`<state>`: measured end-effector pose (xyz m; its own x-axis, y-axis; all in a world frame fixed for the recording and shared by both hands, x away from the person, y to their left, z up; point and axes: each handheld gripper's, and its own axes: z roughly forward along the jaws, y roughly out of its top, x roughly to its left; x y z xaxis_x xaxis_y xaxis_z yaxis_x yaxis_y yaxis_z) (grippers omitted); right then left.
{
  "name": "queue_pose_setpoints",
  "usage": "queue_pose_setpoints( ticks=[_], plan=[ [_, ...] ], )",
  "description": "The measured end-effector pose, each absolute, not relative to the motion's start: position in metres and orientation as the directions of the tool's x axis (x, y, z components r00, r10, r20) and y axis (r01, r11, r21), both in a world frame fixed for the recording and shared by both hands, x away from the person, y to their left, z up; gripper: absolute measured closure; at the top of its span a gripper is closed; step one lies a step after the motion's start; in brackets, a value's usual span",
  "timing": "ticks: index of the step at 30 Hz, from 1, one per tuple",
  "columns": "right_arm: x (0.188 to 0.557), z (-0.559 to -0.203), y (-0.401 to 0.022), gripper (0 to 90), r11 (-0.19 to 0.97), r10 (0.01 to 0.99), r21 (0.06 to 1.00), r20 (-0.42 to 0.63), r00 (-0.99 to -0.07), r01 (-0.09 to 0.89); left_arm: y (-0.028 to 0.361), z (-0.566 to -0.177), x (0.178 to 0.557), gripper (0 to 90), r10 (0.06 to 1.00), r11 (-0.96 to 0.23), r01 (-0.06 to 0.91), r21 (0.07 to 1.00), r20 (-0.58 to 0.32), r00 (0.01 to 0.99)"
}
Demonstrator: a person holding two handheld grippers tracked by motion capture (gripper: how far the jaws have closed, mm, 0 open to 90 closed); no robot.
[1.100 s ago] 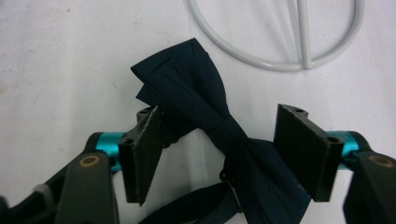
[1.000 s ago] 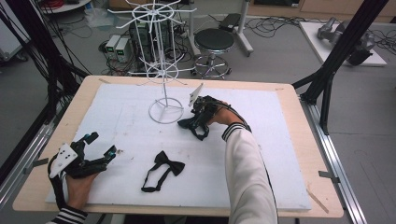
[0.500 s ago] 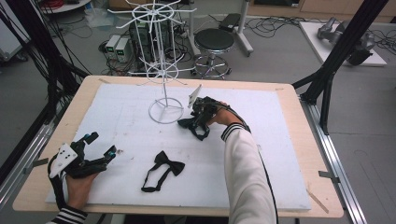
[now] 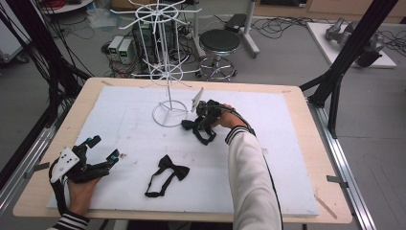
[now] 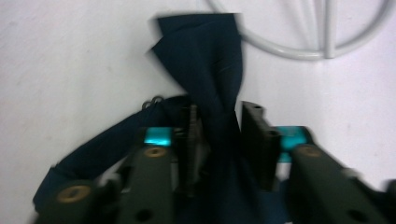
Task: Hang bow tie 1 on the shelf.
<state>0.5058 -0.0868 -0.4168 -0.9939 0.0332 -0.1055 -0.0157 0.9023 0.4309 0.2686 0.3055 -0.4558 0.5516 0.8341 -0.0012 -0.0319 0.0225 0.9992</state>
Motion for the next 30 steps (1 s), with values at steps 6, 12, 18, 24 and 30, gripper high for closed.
queue_pose_setpoints(
  ticks=[6, 12, 18, 24, 30],
  plan=[
    [0.506, -0.417, -0.088, 74.4, 0.901, 0.033, 0.434, -0.098, -0.995, -0.013, 0.305, -0.456, 0.269, 13.1, 0.835, 0.026, -0.035, 0.999, -0.002, 0.55],
    [0.505, -0.415, -0.089, 74.4, 0.894, 0.034, 0.448, -0.092, -0.995, -0.011, 0.305, -0.456, 0.269, 13.1, 0.835, 0.026, -0.034, 0.999, -0.003, 0.551],
    [0.503, -0.411, -0.093, 74.4, 0.881, 0.056, 0.473, -0.09, -0.994, 0.006, 0.305, -0.456, 0.269, 13.1, 0.835, 0.026, -0.034, 0.999, -0.003, 0.55],
    [0.504, -0.406, -0.096, 74.3, 0.859, 0.039, 0.512, -0.105, -0.994, -0.02, 0.305, -0.456, 0.269, 13.1, 0.835, 0.025, -0.034, 0.999, -0.002, 0.55],
    [0.503, -0.399, -0.099, 74.3, 0.842, 0.057, 0.54, -0.09, -0.994, -0.001, 0.305, -0.456, 0.269, 13.1, 0.835, 0.024, -0.034, 0.999, -0.001, 0.55]
  ],
)
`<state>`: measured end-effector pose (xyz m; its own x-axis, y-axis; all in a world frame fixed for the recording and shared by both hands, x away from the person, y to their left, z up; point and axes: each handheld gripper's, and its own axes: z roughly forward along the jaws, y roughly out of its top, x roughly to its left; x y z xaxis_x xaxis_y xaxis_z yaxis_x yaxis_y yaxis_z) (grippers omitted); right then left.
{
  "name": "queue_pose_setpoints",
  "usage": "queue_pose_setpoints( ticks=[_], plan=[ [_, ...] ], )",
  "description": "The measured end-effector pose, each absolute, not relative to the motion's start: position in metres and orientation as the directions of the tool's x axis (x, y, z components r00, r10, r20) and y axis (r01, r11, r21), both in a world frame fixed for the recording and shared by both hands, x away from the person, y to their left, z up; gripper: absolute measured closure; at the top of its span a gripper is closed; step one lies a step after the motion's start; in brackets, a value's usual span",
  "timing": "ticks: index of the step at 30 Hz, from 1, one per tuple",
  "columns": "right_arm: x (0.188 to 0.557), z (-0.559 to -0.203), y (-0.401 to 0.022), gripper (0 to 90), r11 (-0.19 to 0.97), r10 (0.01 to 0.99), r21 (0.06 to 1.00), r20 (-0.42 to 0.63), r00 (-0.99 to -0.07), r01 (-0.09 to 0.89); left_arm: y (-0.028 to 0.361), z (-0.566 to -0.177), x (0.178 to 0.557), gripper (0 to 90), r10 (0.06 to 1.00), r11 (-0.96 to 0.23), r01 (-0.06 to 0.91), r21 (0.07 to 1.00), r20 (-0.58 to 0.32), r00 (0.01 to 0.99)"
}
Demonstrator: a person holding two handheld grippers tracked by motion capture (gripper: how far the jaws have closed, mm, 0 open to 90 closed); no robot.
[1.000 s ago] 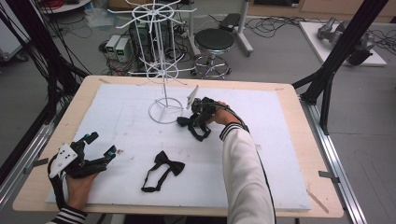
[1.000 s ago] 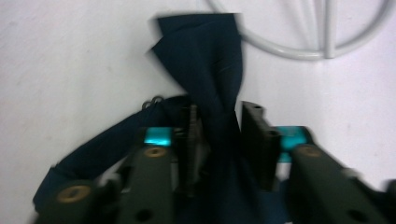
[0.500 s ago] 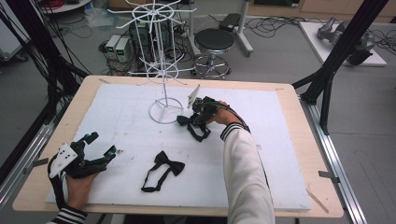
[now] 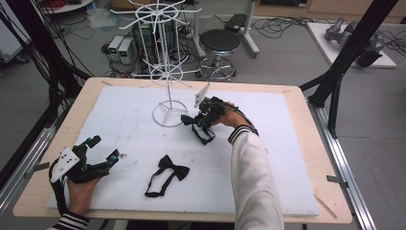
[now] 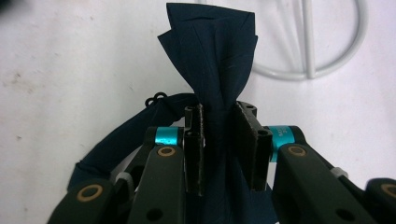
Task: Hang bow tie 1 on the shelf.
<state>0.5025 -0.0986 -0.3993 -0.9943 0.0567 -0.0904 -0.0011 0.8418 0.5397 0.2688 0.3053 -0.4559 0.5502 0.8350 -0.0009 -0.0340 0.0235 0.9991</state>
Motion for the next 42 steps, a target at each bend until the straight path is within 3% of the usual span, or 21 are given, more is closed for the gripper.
queue_pose_setpoints(
  ticks=[42],
  plan=[
    [0.474, -0.321, -0.144, 74.1, 0.658, 0.12, 0.751, -0.174, -0.977, -0.053, 0.305, -0.456, 0.269, 13.0, 0.834, 0.022, -0.036, 0.999, 0.001, 0.551]
  ],
)
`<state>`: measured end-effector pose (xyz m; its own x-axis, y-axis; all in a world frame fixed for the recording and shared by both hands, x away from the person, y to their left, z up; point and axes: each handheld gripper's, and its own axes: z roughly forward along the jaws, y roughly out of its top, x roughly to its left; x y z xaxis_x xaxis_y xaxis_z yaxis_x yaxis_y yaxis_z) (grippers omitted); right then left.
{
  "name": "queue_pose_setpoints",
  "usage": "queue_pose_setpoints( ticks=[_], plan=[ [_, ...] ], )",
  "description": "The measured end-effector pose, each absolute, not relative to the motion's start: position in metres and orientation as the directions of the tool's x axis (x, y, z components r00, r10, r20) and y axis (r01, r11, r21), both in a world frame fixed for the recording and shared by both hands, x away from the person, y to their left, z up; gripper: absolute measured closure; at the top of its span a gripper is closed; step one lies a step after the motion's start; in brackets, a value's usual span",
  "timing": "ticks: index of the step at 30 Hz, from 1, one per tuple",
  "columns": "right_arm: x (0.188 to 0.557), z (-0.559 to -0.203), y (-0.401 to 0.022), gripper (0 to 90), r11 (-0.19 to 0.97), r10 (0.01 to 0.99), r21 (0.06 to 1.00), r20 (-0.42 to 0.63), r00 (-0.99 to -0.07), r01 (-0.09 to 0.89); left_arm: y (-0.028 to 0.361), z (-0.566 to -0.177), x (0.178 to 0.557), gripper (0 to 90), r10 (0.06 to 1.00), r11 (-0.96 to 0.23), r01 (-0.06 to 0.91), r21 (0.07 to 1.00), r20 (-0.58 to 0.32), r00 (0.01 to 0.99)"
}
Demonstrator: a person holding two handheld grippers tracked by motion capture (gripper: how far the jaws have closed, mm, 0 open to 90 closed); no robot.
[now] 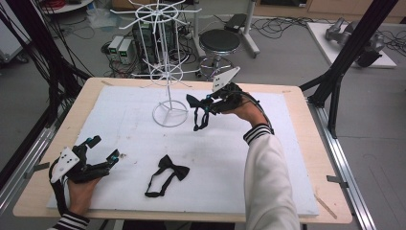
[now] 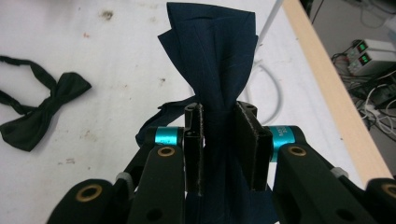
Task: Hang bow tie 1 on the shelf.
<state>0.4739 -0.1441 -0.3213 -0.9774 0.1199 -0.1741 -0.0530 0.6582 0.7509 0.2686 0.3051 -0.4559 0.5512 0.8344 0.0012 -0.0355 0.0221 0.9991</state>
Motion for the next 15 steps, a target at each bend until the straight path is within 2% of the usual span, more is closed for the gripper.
queue_pose_setpoints(
  ticks=[15],
  plan=[
    [0.472, -0.309, -0.157, 73.7, 0.575, 0.144, 0.815, -0.181, -0.973, -0.066, 0.305, -0.456, 0.269, 13.0, 0.835, 0.022, -0.037, 0.999, 0.002, 0.55]
  ],
)
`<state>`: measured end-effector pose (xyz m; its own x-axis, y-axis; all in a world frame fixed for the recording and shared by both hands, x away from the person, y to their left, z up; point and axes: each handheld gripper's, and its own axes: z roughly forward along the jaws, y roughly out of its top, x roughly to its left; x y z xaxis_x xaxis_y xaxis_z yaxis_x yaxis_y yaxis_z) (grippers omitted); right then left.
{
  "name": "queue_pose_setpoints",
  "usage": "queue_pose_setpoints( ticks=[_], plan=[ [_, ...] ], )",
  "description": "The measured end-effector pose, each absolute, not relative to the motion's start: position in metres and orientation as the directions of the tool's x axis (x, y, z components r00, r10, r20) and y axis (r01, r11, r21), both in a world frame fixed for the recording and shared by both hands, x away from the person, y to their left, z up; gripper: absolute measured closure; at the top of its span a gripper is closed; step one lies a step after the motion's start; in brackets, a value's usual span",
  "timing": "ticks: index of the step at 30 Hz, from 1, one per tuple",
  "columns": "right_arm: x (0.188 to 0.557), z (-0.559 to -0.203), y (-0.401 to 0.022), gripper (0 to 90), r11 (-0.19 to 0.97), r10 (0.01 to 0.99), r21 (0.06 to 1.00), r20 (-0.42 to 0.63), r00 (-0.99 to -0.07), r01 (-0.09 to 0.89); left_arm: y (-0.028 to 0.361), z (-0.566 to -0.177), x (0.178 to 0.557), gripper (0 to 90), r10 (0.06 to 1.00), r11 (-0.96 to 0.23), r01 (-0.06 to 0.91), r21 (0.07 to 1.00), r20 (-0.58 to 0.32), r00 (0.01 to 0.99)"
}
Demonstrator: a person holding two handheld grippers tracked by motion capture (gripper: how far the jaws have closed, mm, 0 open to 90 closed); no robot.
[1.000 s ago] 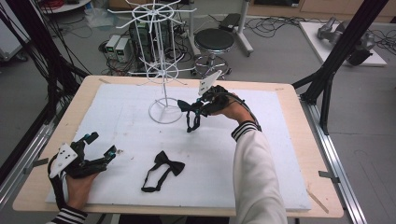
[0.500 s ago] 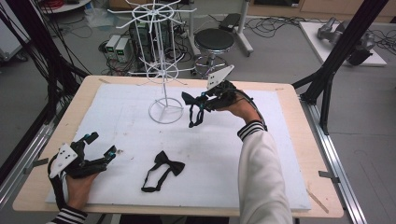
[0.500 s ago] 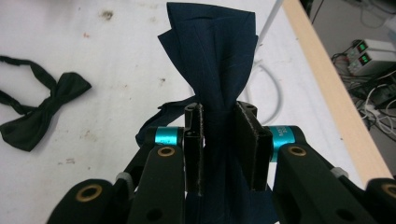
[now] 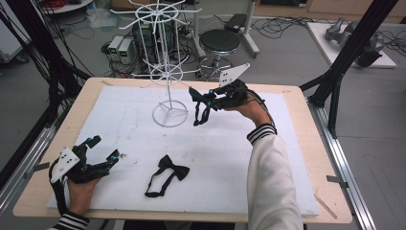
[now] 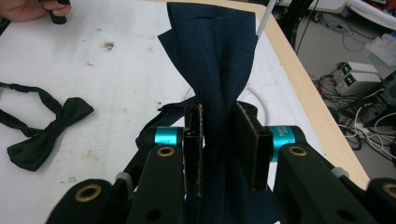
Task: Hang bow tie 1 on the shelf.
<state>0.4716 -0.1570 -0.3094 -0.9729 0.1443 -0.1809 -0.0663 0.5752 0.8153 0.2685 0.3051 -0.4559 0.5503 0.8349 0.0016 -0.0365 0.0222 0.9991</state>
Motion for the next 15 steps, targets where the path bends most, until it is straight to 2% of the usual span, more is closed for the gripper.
queue_pose_setpoints(
  ticks=[15],
  plan=[
    [0.466, -0.299, -0.17, 73.8, 0.552, 0.16, 0.83, -0.195, -0.968, -0.076, 0.305, -0.456, 0.268, 13.0, 0.836, 0.021, -0.037, 0.999, 0.003, 0.549]
  ],
)
